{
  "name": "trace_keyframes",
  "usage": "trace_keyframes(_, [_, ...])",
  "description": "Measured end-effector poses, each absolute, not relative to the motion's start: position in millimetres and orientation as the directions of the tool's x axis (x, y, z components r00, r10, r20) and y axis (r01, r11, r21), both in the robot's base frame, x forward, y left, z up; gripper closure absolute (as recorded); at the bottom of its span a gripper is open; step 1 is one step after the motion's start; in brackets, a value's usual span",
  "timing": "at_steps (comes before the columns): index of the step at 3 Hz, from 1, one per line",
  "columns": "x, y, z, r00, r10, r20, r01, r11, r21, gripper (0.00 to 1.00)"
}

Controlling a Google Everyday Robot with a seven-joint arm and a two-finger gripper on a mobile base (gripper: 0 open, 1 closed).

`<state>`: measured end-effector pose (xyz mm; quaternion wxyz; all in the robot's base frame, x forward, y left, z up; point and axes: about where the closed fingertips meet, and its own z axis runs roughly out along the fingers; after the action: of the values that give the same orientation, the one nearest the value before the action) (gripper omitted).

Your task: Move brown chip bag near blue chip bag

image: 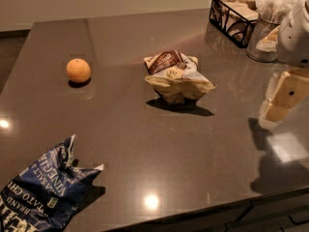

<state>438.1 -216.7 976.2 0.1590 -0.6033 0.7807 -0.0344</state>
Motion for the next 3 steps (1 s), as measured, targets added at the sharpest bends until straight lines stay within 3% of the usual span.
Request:
trace_keyframes(2, [445.0, -207.6, 977.9, -0.198, -0.957, -0.21, -0.94, 0.246, -0.237, 0.0])
trace_keyframes(3, [469.4, -180.5, 971.6, -0.187, -0.939, -0.288, -0.946, 0.251, -0.204, 0.0])
